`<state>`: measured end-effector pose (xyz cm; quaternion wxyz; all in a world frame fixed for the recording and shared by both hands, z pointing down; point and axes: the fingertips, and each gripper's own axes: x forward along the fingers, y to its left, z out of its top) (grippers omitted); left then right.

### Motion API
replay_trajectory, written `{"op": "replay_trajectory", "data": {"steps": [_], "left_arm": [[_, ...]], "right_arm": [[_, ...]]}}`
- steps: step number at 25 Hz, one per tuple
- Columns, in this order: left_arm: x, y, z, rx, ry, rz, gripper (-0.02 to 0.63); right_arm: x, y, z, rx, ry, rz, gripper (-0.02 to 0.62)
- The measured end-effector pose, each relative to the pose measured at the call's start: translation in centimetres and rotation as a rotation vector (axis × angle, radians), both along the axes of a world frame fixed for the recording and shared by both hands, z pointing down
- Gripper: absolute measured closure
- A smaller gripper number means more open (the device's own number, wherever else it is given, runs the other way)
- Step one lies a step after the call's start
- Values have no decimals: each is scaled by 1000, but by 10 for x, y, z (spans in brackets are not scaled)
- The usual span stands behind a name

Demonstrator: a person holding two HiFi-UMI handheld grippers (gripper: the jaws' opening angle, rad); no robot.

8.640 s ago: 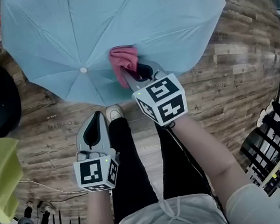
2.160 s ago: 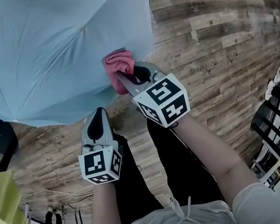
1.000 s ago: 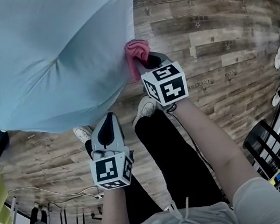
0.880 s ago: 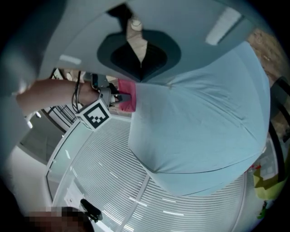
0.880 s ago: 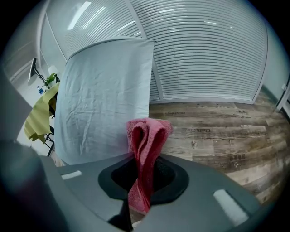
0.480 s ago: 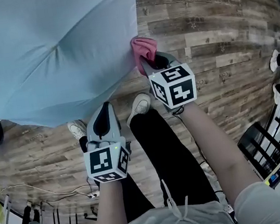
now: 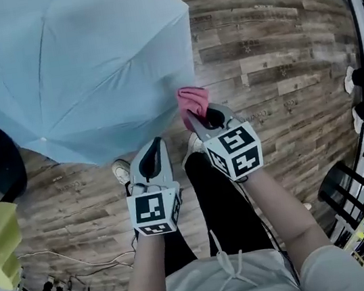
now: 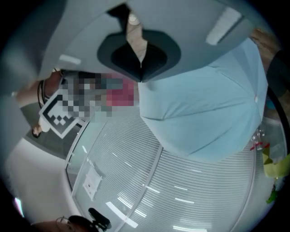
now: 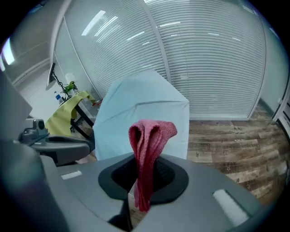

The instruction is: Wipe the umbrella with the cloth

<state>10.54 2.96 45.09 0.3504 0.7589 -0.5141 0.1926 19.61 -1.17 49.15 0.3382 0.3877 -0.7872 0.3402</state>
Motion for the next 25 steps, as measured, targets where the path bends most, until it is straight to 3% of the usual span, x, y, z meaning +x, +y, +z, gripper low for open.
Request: {"op": "replay_trajectory", "data": {"steps": [4, 13, 21, 25], "left_arm": [[-55, 4, -81, 96, -26, 23, 598], [-195, 23, -280, 305, -52, -39, 598], [-268, 56, -456, 556, -89, -46, 598], [-300, 71, -533, 686, -52, -92, 598]], "right_arm": [[-44, 21, -84, 72, -13, 5, 540], [-169, 58, -274, 285, -18, -57, 540], [-251, 79, -443, 523, -132, 0, 540], [-269, 91, -506, 629, -136, 10, 540]]}}
